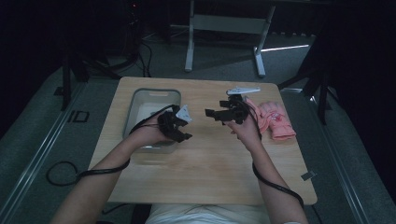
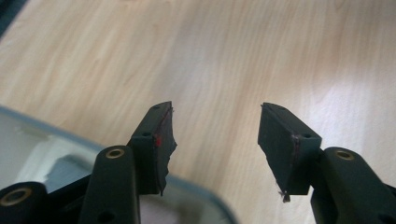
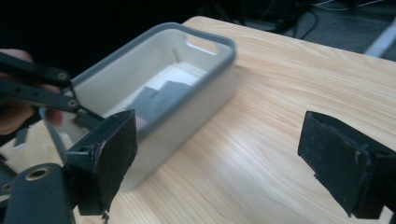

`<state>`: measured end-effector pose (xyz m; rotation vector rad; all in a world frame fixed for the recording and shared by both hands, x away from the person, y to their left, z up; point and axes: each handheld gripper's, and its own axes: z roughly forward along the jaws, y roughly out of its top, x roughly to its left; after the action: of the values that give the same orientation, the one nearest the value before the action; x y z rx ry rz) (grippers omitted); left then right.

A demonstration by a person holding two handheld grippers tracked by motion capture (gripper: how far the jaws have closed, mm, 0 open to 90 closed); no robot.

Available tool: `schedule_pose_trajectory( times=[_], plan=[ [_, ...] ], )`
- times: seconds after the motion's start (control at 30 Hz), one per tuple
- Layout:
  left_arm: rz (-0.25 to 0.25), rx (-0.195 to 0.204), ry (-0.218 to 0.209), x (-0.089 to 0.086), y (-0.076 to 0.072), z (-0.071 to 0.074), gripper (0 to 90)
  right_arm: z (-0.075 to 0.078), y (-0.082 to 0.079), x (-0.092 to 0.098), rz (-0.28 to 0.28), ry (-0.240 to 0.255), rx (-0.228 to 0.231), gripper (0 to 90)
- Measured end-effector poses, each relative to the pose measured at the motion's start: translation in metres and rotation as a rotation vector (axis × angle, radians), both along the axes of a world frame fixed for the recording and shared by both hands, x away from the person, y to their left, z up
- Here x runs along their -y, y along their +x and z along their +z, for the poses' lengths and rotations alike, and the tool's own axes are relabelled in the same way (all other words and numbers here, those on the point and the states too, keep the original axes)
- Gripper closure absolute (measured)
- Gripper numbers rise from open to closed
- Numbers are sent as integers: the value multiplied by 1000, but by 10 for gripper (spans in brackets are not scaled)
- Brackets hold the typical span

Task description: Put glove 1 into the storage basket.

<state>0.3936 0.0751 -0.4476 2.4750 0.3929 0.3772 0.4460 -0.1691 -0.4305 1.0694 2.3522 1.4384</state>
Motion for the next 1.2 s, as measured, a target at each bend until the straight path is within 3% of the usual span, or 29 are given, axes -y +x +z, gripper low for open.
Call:
schedule_pose_trajectory(
  times=[0.07,0.17,0.23,0.33,0.47,0.53,0.6,0.73,0.83,1.0,1.1,1.2],
  plan=[
    [1,-10,-10,6,-3,-1,417,-1,-1,12,-20,-20,6,159],
    [5,-11,-13,16,-10,-3,324,-4,-2,30,-45,-46,8,272],
    [7,-13,-11,22,-16,-7,260,-6,-2,40,-68,-79,17,357],
    [3,-14,-9,32,-27,-13,245,-11,-1,56,-102,-126,18,464],
    [5,-31,-6,40,-37,-22,158,-18,2,77,-146,-189,31,545],
    [1,-45,-8,42,-40,-26,137,-21,4,88,-172,-208,28,556],
    [-16,-68,-13,43,-44,-31,59,-23,8,96,-197,-238,26,577],
    [-33,-105,-39,44,-52,-42,24,-29,18,109,-254,-296,8,615],
    [-28,-126,-58,43,-58,-52,19,-32,27,114,-270,-314,-2,615],
    [5,-121,-108,36,-70,-71,11,-34,43,116,-263,-325,2,603],
    [17,-109,-173,31,-78,-85,10,-36,53,113,-231,-336,23,595],
    [56,-42,-214,25,-87,-97,11,-40,62,109,-198,-357,37,607]
  ],
)
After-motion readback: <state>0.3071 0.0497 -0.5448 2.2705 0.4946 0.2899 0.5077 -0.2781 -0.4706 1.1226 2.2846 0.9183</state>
